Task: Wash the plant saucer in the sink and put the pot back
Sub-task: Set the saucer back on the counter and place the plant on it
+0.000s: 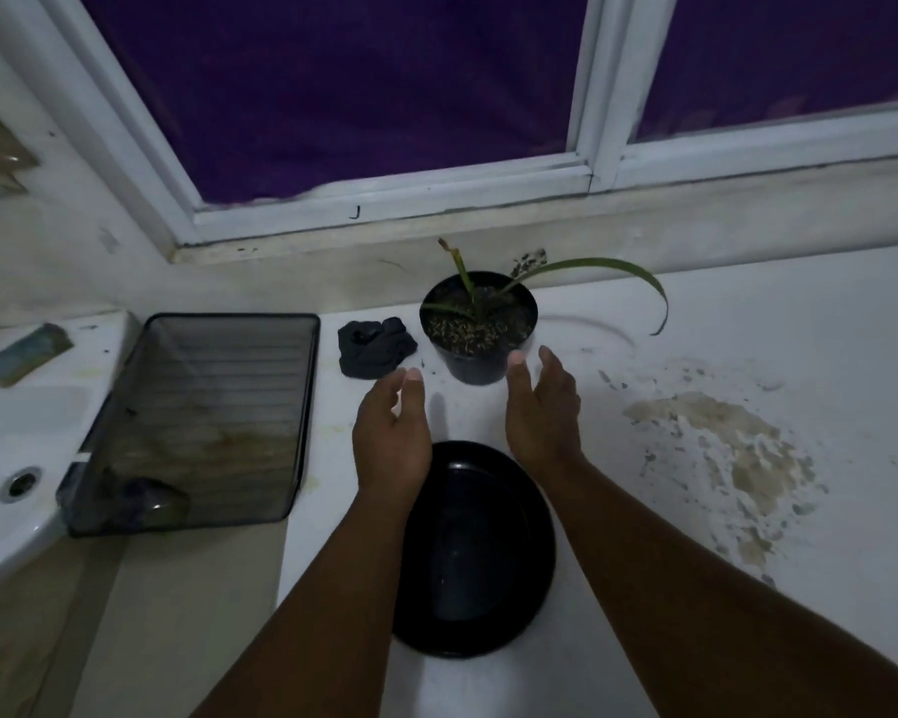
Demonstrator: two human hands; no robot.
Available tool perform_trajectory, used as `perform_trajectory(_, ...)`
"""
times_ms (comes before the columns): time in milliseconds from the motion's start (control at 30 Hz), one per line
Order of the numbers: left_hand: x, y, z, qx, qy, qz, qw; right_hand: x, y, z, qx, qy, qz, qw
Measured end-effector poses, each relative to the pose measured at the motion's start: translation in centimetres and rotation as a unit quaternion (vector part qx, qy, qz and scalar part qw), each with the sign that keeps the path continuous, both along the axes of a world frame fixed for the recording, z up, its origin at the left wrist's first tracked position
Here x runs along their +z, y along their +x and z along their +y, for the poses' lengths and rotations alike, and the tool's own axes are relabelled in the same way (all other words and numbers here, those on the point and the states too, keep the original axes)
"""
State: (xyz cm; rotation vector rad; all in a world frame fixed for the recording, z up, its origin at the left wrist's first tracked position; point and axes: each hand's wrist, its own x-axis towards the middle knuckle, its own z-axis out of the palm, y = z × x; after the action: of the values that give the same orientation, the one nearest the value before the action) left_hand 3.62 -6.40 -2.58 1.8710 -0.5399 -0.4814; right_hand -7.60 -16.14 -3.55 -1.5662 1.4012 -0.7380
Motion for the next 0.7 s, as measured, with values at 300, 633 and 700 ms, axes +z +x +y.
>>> perform_trajectory(300, -1.7, 3.7, -8.5, -0.07, -0.007, 0.1, 0.993, -1.7, 4.2, -6.3, 0.005, 0.064, -0.087, 0.994)
perform_trajectory(633, -2.7, 4.7, -11.2, -0.085, -0.031, 0.137, 0.986, -3.2, 5.3, -7.2, -0.009, 0.029, -0.163, 0.986)
perform_trajectory(700, -2.6, 4.5, -11.2, -0.086, -0.041, 0.132, 0.987, -3.2, 5.3, -7.3, -0.015, 0.023, -0.174, 0.984)
